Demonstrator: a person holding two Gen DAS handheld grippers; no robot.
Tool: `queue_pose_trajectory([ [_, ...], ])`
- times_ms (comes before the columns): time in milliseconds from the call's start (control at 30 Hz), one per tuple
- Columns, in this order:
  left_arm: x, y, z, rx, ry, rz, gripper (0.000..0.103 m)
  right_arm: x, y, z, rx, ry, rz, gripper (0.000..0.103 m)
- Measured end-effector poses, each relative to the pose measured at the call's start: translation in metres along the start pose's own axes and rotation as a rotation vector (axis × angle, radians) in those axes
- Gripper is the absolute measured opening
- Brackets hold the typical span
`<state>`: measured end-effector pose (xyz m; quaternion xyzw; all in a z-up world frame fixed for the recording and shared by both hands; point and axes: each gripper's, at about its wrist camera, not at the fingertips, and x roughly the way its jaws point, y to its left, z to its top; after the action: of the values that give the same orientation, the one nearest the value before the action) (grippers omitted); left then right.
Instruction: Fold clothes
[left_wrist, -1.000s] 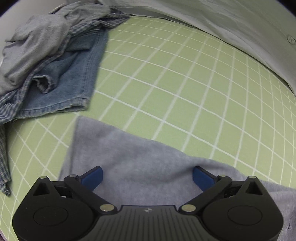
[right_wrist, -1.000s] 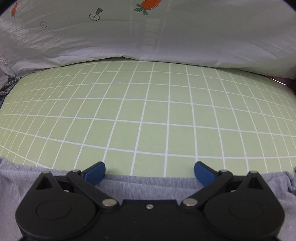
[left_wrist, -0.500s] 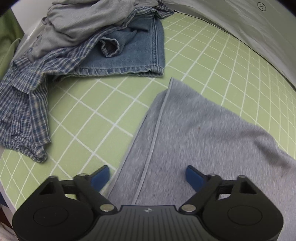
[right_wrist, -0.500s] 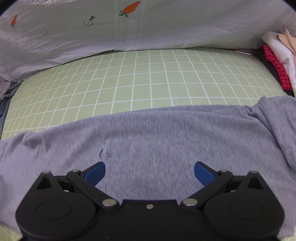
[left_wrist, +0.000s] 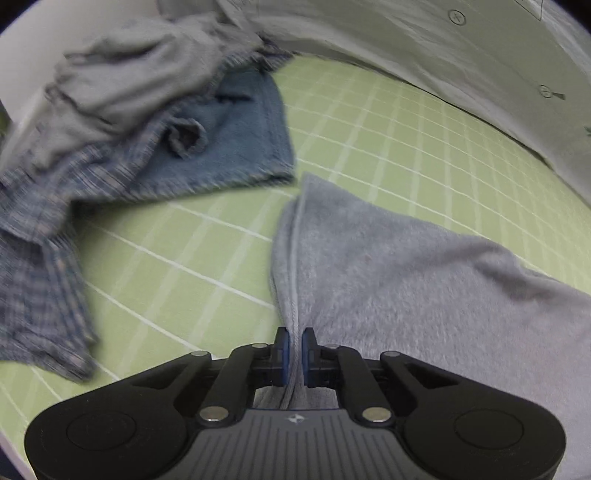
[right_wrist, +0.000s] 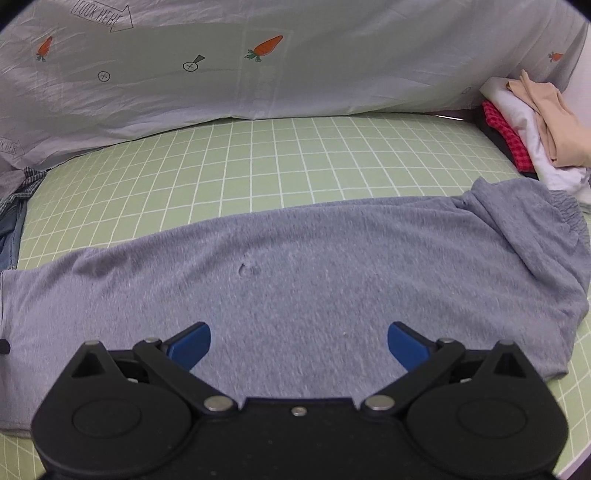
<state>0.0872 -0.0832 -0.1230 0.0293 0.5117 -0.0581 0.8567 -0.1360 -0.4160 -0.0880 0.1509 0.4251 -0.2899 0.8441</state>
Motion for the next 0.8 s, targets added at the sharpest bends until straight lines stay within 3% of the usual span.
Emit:
queue_pose_trajectory([
  [267, -0.004, 0.065, 0.031, -0.132, -0.007, 0.136, 0.009, -0.007, -0.019, -0.012, 0.075, 0.005, -0.027, 0.103],
  [533, -0.019, 0.071, 0.018, -0.247, -0.004, 0.114, 0.009, -0.001, -0.05, 0.004, 0.117, -0.016, -0.006, 0.103],
  [800, -0.041, 0.05, 0.017, -0.211, -0.071, 0.066, 0.009, 0.01, -0.061, 0.007, 0.129, 0.004, 0.015, 0.103],
])
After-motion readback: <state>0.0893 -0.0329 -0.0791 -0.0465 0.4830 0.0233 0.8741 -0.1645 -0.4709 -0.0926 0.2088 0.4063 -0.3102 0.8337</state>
